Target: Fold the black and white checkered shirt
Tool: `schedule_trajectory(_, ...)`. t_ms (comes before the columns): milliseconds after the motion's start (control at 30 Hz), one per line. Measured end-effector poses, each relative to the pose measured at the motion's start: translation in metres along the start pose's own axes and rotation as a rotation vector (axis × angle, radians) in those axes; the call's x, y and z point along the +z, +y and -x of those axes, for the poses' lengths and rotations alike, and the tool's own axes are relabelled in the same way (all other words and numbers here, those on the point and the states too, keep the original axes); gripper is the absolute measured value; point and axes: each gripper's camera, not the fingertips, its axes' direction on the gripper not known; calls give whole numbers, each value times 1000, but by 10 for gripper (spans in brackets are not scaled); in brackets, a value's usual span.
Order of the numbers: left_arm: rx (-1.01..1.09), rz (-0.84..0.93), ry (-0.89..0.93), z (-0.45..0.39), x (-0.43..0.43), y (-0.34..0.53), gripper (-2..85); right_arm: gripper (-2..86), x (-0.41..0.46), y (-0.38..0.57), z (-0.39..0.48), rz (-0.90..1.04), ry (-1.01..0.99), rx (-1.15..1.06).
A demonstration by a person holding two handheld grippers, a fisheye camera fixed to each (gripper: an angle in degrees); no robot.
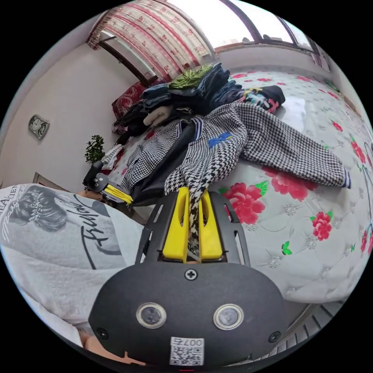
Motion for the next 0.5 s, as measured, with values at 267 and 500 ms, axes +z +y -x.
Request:
schedule_trajectory(267,-223,-211,192,30,-6,30,40,48,-36,39,-19,208,214,173)
schedule_trajectory(500,-430,-324,-193,94,-74,52,77,87,54,-42,63,9,227,-98)
